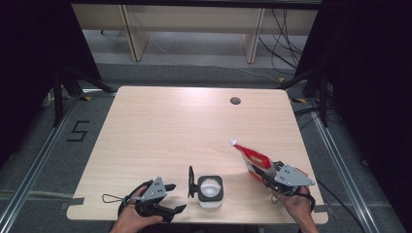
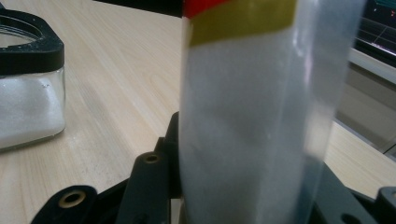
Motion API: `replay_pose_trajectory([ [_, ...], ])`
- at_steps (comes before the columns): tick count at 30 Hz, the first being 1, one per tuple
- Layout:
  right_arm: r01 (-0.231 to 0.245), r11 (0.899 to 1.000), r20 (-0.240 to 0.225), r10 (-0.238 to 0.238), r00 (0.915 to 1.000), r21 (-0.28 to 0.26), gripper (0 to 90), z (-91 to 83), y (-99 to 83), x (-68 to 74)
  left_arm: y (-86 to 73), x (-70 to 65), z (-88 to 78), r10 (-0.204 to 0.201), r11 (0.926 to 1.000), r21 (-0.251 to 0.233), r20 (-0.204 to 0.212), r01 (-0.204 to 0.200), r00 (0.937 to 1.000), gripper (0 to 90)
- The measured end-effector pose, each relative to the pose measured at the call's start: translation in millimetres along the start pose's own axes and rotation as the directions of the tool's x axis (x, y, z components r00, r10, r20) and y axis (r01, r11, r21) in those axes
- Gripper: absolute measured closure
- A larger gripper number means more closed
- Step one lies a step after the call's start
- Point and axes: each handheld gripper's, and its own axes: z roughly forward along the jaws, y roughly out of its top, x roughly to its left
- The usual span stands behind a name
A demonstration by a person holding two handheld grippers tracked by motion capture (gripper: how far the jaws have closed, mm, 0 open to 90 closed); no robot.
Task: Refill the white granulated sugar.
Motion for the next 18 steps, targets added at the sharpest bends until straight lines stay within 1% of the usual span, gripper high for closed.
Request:
replay_pose_trajectory([
  [1,-0.012,1.0,0.005,0.012,0.9999,0.003,64.8,-1.5,-0.6,-0.3,0.0,-0.3,0.8,-0.003,1.0,-0.008,0.009,0.003,1.0,23.3],
  [2,-0.034,0.999,-0.004,0.034,0.9994,0.011,64.9,-3.1,-1.0,0.1,0.0,-1.3,1.0,-0.012,0.9999,-0.011,0.006,0.012,0.9999,23.4],
  [4,-0.057,0.998,0.009,0.057,0.9983,-0.01,64.9,-4.7,-2.8,-2.0,0.1,-1.1,0.3,-0.007,1.0,-0.007,0.003,0.007,1.0,23.4],
  [5,-0.048,0.999,0.017,0.049,0.9987,-0.019,64.9,-5.7,-3.4,-4.2,0.1,-0.4,0.4,-0.003,0.9999,-0.011,0.008,0.003,1.0,23.4],
  [6,-0.095,0.995,0.004,0.095,0.9955,-0.002,64.9,-7.3,-4.2,-2.7,0.3,0.2,0.0,0.008,0.9999,-0.009,0.002,-0.008,1.0,23.4],
  [7,-0.111,0.994,-0.005,0.111,0.9938,0.002,64.9,-8.7,-4.7,-3.3,0.2,0.5,-0.2,0.006,1.0,-0.003,-0.001,-0.006,1.0,23.4],
  [8,-0.108,0.994,-0.009,0.108,0.9941,0.001,64.9,-9.2,-5.1,-4.1,0.1,0.2,0.0,0.002,1.0,-0.004,0.001,-0.002,1.0,23.4],
  [10,-0.119,0.993,-0.01,0.119,0.9929,0.001,65.0,-10.2,-6.4,-5.1,0.3,-0.6,0.1,-0.006,1.0,-0.004,0.003,0.006,1.0,23.4],
  [11,-0.137,0.99,0.0,0.137,0.9906,-0.018,65.0,-10.4,-7.4,-5.0,0.2,-0.8,0.3,-0.006,1.0,-0.007,0.002,0.006,1.0,23.4],
  [12,-0.124,0.992,0.008,0.124,0.9923,-0.022,65.0,-11.0,-8.2,-6.5,0.2,-0.8,0.3,-0.006,1.0,-0.006,0.002,0.006,1.0,23.4],
  [13,-0.153,0.988,-0.007,0.153,0.9882,-0.013,65.0,-12.1,-8.5,-5.9,0.2,-0.5,0.5,-0.005,0.9999,-0.01,0.008,0.005,1.0,23.4],
  [14,-0.128,0.991,0.016,0.129,0.9916,-0.036,65.0,-12.8,-9.5,-8.7,0.5,0.3,0.0,0.009,0.9999,-0.01,0.004,-0.009,1.0,23.4],
  [15,-0.158,0.987,0.005,0.158,0.9874,-0.031,64.9,-14.3,-10.9,-8.2,0.7,1.2,-0.6,0.02,0.9998,-0.004,0.001,-0.02,0.9998,23.4],
  [16,-0.151,0.988,0.018,0.152,0.9883,-0.038,64.9,-15.3,-11.3,-9.5,0.7,1.1,-0.3,0.016,0.9999,-0.005,0.003,-0.016,0.9999,23.4],
  [17,-0.188,0.982,0.006,0.188,0.9822,-0.033,64.9,-15.9,-12.4,-7.9,0.5,0.4,0.1,0.006,0.9999,-0.012,0.005,-0.006,1.0,23.4],
  [18,-0.177,0.984,0.016,0.178,0.9839,-0.028,64.9,-17.2,-12.5,-9.5,0.5,0.7,-0.4,0.011,0.9999,-0.006,0.001,-0.011,0.9999,23.4],
])
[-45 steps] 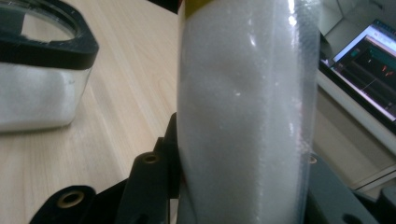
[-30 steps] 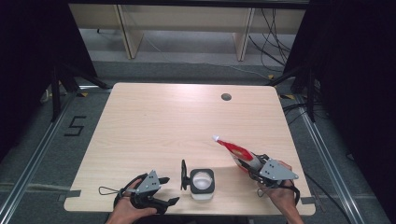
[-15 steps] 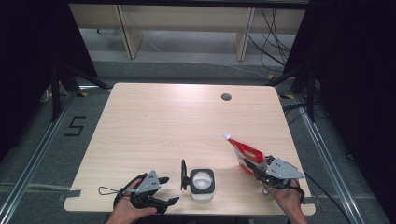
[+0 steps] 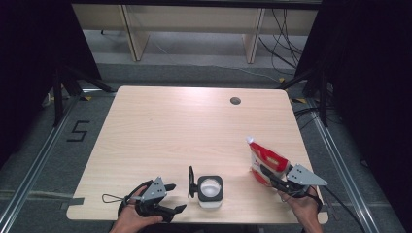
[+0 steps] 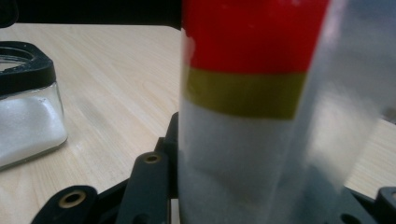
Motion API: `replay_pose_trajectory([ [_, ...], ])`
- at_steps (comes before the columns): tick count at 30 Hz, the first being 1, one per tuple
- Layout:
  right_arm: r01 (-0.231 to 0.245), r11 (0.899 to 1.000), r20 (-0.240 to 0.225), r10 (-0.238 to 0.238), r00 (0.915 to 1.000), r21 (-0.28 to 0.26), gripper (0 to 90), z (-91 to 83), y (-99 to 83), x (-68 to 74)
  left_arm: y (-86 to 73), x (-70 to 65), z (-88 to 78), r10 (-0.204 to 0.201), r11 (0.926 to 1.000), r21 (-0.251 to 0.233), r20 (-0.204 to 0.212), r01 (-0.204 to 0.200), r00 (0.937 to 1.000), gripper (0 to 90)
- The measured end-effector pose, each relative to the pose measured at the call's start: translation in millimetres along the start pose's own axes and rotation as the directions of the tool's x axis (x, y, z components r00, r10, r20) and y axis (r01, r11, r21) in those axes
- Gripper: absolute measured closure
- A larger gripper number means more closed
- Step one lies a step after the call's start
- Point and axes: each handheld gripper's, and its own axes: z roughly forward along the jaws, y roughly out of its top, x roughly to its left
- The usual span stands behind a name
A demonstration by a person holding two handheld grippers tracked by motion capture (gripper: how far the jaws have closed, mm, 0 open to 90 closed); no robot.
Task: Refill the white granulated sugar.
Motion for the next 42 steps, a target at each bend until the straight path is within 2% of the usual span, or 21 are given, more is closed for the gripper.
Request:
replay_pose_trajectory([
  [6,-0.054,0.999,0.014,0.054,0.9984,-0.006,64.3,-4.9,-4.2,-1.3,0.3,1.0,-0.9,0.012,0.9999,0.007,0.001,-0.012,0.9999,23.4],
  [8,-0.038,0.999,0.015,0.038,0.9992,-0.008,64.0,-6.9,-5.6,-3.7,0.1,0.1,-0.6,-0.001,1.0,-0.001,0.005,0.001,1.0,23.4],
  [9,-0.064,0.998,0.015,0.064,0.9979,0.004,63.9,-9.3,-5.9,-2.9,-0.1,-0.2,-0.2,-0.006,0.9999,-0.01,0.006,0.006,1.0,23.4],
  [11,-0.057,0.998,0.017,0.058,0.9982,-0.024,63.6,-9.0,-6.1,-2.2,0.4,1.9,-0.7,0.026,0.9996,-0.004,0.007,-0.026,0.9996,23.4],
  [14,-0.069,0.997,0.008,0.069,0.9976,-0.017,59.8,-10.6,-5.6,-1.6,0.0,1.4,-0.6,0.012,0.9999,0.003,0.002,-0.012,0.9999,23.4],
  [15,-0.129,0.992,-0.001,0.129,0.9916,-0.005,57.3,-12.4,-4.8,0.5,-0.1,0.9,-0.6,0.003,1.0,0.001,0.0,-0.003,1.0,23.4],
  [17,-0.14,0.99,0.003,0.14,0.9902,0.01,52.1,-17.3,-2.2,1.2,-0.4,0.7,-0.4,-0.009,1.0,-0.002,-0.002,0.009,1.0,23.4],
  [18,-0.197,0.98,0.031,0.196,0.9801,0.01,48.6,-21.9,-1.1,7.1,-0.5,0.9,-0.4,-0.011,0.9999,-0.003,-0.004,0.011,0.9999,23.4],
  [19,-0.162,0.987,0.032,0.162,0.9863,0.006,44.7,-23.0,-1.0,5.4,0.0,1.1,-0.9,-0.01,0.9999,0.004,-0.004,0.01,0.9999,23.4],
  [21,-0.243,0.97,0.054,0.241,0.9689,0.015,41.1,-28.5,-0.5,11.0,-0.3,0.5,-0.6,-0.014,0.9999,-0.008,0.003,0.014,0.9999,23.4],
  [25,-0.217,0.975,0.092,0.211,0.9731,0.054,37.1,-38.5,2.7,15.9,-0.4,0.8,-0.7,-0.008,1.0,-0.002,-0.004,0.008,1.0,23.4],
  [26,-0.249,0.967,0.121,0.242,0.9628,0.051,36.7,-40.4,3.5,20.5,-0.4,0.8,-0.4,-0.01,0.9999,-0.003,-0.004,0.01,0.9999,23.4],
  [27,-0.235,0.971,0.118,0.228,0.9665,0.05,36.1,-40.6,3.0,20.6,-0.3,0.8,-0.5,-0.009,1.0,-0.001,-0.004,0.009,0.9999,23.4],
  [28,-0.252,0.965,0.151,0.24,0.9588,0.066,35.3,-44.2,3.6,24.3,-0.2,0.9,-0.5,-0.01,0.9999,-0.001,-0.003,0.01,0.9999,23.4],
  [29,-0.239,0.969,0.132,0.229,0.9643,0.066,35.4,-44.1,3.2,23.4,-0.1,0.9,-0.5,-0.01,0.9999,-0.001,-0.003,0.01,0.9999,23.4],
  [31,-0.253,0.963,0.151,0.237,0.9597,0.093,35.3,-47.8,3.9,25.6,-0.2,0.8,-0.5,-0.01,0.9999,-0.001,-0.003,0.01,0.9999,23.4],
  [32,-0.238,0.967,0.139,0.224,0.9646,0.095,34.9,-48.1,3.5,25.0,-0.3,0.8,-0.4,-0.009,1.0,-0.002,-0.003,0.009,1.0,23.4],
  [34,-0.264,0.959,0.162,0.246,0.9557,0.101,34.6,-51.0,4.3,29.0,-0.3,1.0,-0.4,-0.01,0.9999,-0.003,-0.003,0.01,0.9999,23.4],
  [38,-0.215,0.97,0.173,0.194,0.9656,0.115,33.7,-55.3,5.2,30.7,0.2,2.8,-1.3,0.003,0.9999,0.013,-0.006,-0.003,1.0,23.4],
  [40,-0.268,0.952,0.196,0.237,0.9517,0.151,35.2,-59.2,5.8,36.6,0.5,3.2,-2.1,0.01,0.9997,0.021,-0.008,-0.01,0.9999,23.4],
  [42,-0.235,0.96,0.188,0.206,0.9603,0.15,35.0,-60.3,4.6,34.8,0.6,2.5,-1.8,-0.004,0.9999,0.01,0.004,0.004,1.0,23.4],
])
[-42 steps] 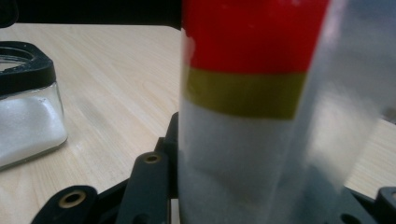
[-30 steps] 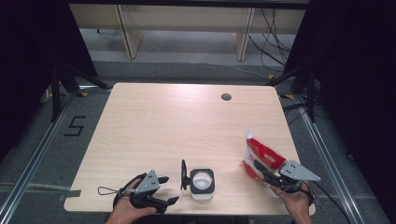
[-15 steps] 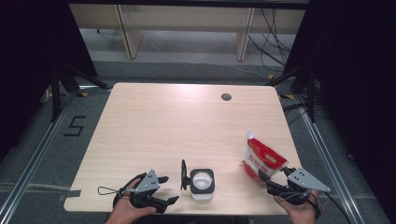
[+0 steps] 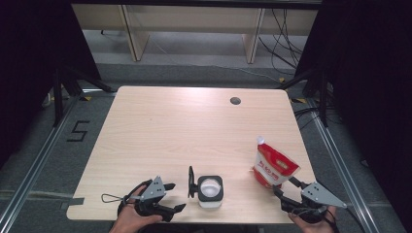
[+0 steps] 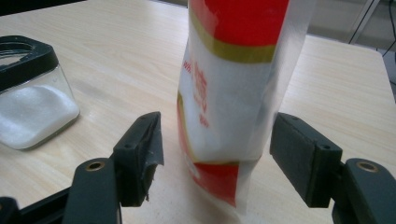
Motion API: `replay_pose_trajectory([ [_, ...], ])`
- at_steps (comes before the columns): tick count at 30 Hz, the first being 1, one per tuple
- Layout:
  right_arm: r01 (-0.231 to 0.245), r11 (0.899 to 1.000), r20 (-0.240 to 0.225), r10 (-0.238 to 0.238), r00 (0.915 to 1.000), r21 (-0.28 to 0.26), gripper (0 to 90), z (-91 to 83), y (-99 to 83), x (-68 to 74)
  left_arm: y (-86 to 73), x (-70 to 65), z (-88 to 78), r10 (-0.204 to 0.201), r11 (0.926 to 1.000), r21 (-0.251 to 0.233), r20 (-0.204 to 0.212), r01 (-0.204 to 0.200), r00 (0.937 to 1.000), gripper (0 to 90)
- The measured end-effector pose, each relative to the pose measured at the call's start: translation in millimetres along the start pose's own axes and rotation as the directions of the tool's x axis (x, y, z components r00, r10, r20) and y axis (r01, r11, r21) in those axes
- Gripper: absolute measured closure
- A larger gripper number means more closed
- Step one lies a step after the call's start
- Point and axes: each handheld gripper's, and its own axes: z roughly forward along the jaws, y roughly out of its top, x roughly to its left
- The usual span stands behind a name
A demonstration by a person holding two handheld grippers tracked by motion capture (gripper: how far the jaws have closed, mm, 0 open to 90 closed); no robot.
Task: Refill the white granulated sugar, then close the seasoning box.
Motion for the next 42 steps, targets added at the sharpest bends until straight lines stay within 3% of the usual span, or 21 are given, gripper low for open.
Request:
replay_pose_trajectory([
  [6,-0.057,0.998,0.011,0.056,0.9983,0.035,33.9,-8.8,-2.9,5.7,0.0,0.3,-0.4,0.007,1.0,-0.005,-0.005,-0.007,1.0,23.4],
  [7,-0.008,1.0,0.017,0.008,0.9998,0.014,33.8,-8.3,-3.4,3.0,0.0,0.2,-0.4,0.007,1.0,-0.007,-0.007,-0.007,0.9999,23.4],
  [8,-0.004,1.0,0.017,0.004,0.9999,0.009,33.7,-8.7,-3.7,3.4,-0.1,0.3,-0.4,0.007,1.0,-0.007,-0.008,-0.007,0.9999,23.4],
  [10,-0.035,0.999,0.0,0.035,0.9994,0.032,33.6,-10.8,-4.8,7.1,-0.4,-0.7,-0.2,-0.012,0.9999,-0.008,-0.009,0.012,0.9999,23.3],
  [13,-0.047,0.998,0.001,0.047,0.9989,0.045,33.3,-12.8,-6.2,9.7,0.2,0.5,-0.5,0.012,0.9999,-0.007,-0.005,-0.012,0.9999,23.4],
  [17,-0.037,0.998,-0.019,0.038,0.9991,0.048,33.1,-13.5,-7.6,11.0,0.3,-0.6,-1.1,-0.008,0.9996,-0.027,0.004,0.009,1.0,23.3],
  [18,-0.023,0.999,0.001,0.023,0.9997,0.049,33.1,-14.7,-7.9,11.4,0.8,-0.7,-1.9,-0.013,0.9996,-0.024,0.005,0.014,0.9999,23.3],
  [21,-0.054,0.996,-0.01,0.055,0.9984,0.063,33.0,-15.9,-8.8,15.2,1.1,-0.1,-2.8,-0.012,0.9997,-0.019,0.002,0.013,0.9999,23.4],
  [23,-0.045,0.997,-0.031,0.047,0.9984,0.06,32.9,-15.5,-9.5,14.6,1.4,1.1,-3.6,-0.004,0.9998,-0.017,0.007,0.004,1.0,23.6],
  [24,-0.044,0.997,-0.03,0.046,0.9985,0.062,32.8,-15.8,-9.6,15.2,1.7,-1.1,-2.7,-0.029,0.9984,-0.048,0.023,0.03,0.9993,23.8],
  [25,-0.025,0.998,-0.026,0.027,0.9993,0.058,32.8,-16.2,-9.5,15.2,2.6,-1.4,-3.9,-0.029,0.9988,-0.04,0.025,0.03,0.9993,24.0],
  [26,-0.046,0.996,-0.028,0.049,0.9984,0.071,32.8,-17.2,-9.5,17.1,3.9,-2.2,-4.3,-0.034,0.9985,-0.043,0.027,0.035,0.9991,24.4],
  [27,-0.051,0.996,-0.025,0.053,0.9983,0.068,32.8,-17.1,-9.8,18.4,4.7,-0.6,-5.7,-0.009,0.9996,-0.028,0.013,0.009,0.9999,25.2],
  [28,-0.054,0.995,-0.02,0.056,0.9982,0.079,32.8,-17.5,-10.1,19.3,4.8,-1.3,-5.0,-0.026,0.9987,-0.043,0.029,0.028,0.9992,25.8],
  [29,-0.022,0.997,-0.029,0.024,0.9993,0.072,32.7,-15.9,-10.4,17.1,5.0,-1.3,-4.7,-0.032,0.998,-0.053,0.031,0.034,0.999,26.3],
  [31,-0.068,0.993,-0.023,0.07,0.9973,0.096,32.8,-15.9,-11.2,21.2,7.1,-0.2,-6.4,-0.028,0.9989,-0.038,0.034,0.03,0.999,28.2],
  [32,-0.031,0.996,-0.045,0.035,0.9984,0.082,32.7,-13.5,-11.4,18.2,8.8,-1.1,-7.4,-0.047,0.9979,-0.043,0.037,0.048,0.9982,29.8],
  [34,-0.003,0.997,-0.036,0.006,0.9993,0.078,32.7,-12.8,-11.4,18.6,12.2,-1.6,-10.8,-0.049,0.9973,-0.052,0.033,0.051,0.9982,33.4],
  [35,-0.048,0.994,-0.043,0.052,0.9977,0.102,32.7,-13.6,-12.0,22.9,14.2,-0.8,-12.8,-0.037,0.9978,-0.054,0.03,0.039,0.9989,35.1],
  [37,-0.003,0.995,-0.052,0.008,0.9986,0.096,32.6,-12.2,-12.6,20.4,18.0,-1.5,-15.1,-0.041,0.9971,-0.063,0.033,0.043,0.9986,38.4],
  [42,-0.01,0.995,-0.057,0.016,0.9982,0.103,32.6,-12.6,-14.0,19.9,25.9,-2.1,-21.2,-0.001,0.9962,-0.087,0.014,0.002,0.9999,51.8],
])
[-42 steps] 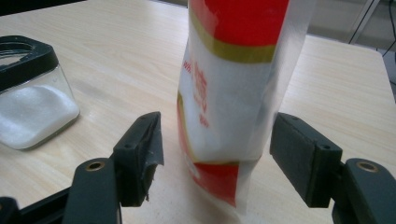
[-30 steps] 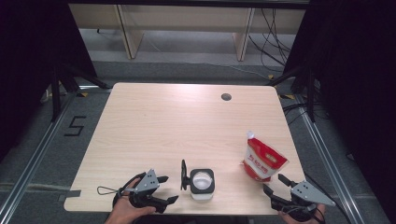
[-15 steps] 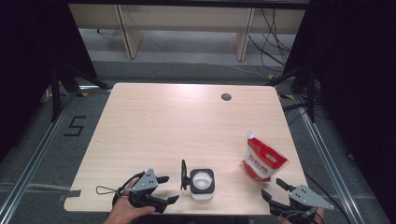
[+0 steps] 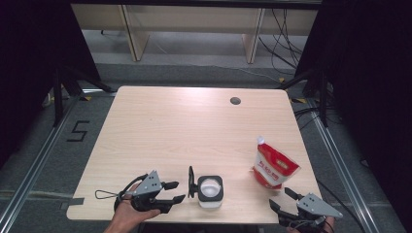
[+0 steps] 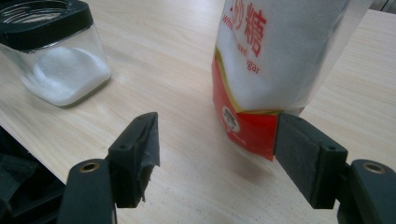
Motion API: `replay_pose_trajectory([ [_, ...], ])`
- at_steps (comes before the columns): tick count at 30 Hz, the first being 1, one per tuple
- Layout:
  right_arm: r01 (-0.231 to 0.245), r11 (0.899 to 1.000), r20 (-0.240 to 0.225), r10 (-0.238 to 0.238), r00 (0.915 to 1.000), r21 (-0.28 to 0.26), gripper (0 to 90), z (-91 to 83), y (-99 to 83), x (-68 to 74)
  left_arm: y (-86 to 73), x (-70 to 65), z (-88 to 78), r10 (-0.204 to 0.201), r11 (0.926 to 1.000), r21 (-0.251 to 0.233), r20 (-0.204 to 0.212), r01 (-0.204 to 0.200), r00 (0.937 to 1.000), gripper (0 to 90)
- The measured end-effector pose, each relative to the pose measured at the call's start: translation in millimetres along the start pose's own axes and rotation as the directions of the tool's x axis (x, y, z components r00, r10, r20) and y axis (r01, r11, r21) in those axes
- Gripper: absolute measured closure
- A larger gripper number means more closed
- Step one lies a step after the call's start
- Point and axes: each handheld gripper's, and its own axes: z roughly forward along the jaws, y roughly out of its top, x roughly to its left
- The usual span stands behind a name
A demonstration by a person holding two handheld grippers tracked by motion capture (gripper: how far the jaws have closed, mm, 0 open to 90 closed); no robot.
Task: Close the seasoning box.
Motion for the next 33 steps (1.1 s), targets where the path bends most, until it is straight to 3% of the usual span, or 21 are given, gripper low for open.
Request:
replay_pose_trajectory([
  [5,0.01,1.0,-0.003,-0.01,0.9999,0.003,32.6,1.0,0.2,1.5,4.7,-1.5,-7.7,-0.005,0.9996,-0.029,-0.034,0.004,0.9994,69.4],
  [6,-0.022,1.0,0.015,0.022,0.9997,0.014,32.6,-1.2,-0.1,5.4,6.0,-0.4,-9.0,0.02,0.9995,-0.025,-0.044,-0.021,0.9988,72.9],
  [7,0.014,1.0,0.01,-0.014,0.9998,0.003,32.6,-0.3,0.4,3.2,6.6,-0.2,-8.9,0.023,0.9992,-0.031,-0.043,-0.024,0.9988,76.1],
  [8,0.0,1.0,0.016,0.0,0.9999,0.007,32.6,-0.8,0.5,4.3,7.3,-1.7,-9.0,0.01,0.9993,-0.035,-0.049,-0.012,0.9988,78.0],
  [9,-0.005,1.0,0.02,0.005,0.9998,0.009,32.6,-1.0,0.6,4.5,8.6,-2.7,-9.3,0.015,0.9993,-0.034,-0.049,-0.017,0.9987,79.9],
  [10,0.023,1.0,0.014,-0.023,0.9996,0.008,32.6,-0.2,1.3,2.2,10.1,-3.0,-10.0,0.034,0.999,-0.028,-0.043,-0.035,0.9985,81.8],
  [14,0.03,1.0,0.024,-0.03,0.9993,-0.007,32.6,1.4,1.7,0.4,16.2,-8.1,-10.6,0.02,0.9987,-0.047,-0.024,-0.021,0.9995,88.3],
  [15,0.03,1.0,0.024,-0.03,0.9993,-0.005,32.6,1.4,1.7,0.4,18.3,-7.4,-11.4,0.049,0.998,-0.039,-0.027,-0.05,0.9985,89.0],
  [17,0.031,0.999,0.022,-0.031,0.9993,-0.008,32.3,1.4,1.4,0.4,21.1,-8.7,-10.4,0.035,0.9981,-0.05,-0.022,-0.036,0.9991,89.3],
  [19,0.0,1.0,0.004,0.0,1.0,0.002,32.2,1.4,0.9,2.1,25.1,-9.4,-10.6,0.047,0.9976,-0.05,-0.025,-0.048,0.9986,89.4],
  [22,-0.002,1.0,-0.006,0.002,1.0,-0.002,32.1,1.7,1.1,2.6,30.3,-11.4,-9.5,0.039,0.9975,-0.058,-0.015,-0.04,0.9991,89.3],
  [24,0.005,1.0,-0.002,-0.005,1.0,-0.002,31.9,1.5,1.3,1.9,33.1,-11.5,-8.4,0.047,0.9966,-0.067,-0.013,-0.048,0.9988,89.3],
  [25,0.033,0.999,0.013,-0.033,0.9994,-0.014,31.7,1.5,1.5,0.6,34.4,-11.7,-8.0,0.048,0.9966,-0.067,-0.011,-0.049,0.9988,89.3],
  [29,0.036,0.999,0.018,-0.036,0.9992,-0.01,31.6,1.4,1.4,0.4,38.5,-14.4,-3.8,0.054,0.9956,-0.077,-0.004,-0.054,0.9985,89.2],
  [30,-0.002,1.0,-0.004,0.002,1.0,-0.003,31.6,1.6,1.1,2.7,39.4,-14.3,-3.5,0.06,0.9954,-0.075,-0.004,-0.06,0.9982,89.2],
  [33,0.009,1.0,-0.001,-0.009,1.0,-0.005,31.6,1.3,1.9,2.6,40.5,-13.7,-2.8,0.055,0.9959,-0.071,-0.009,-0.056,0.9984,89.1],
])
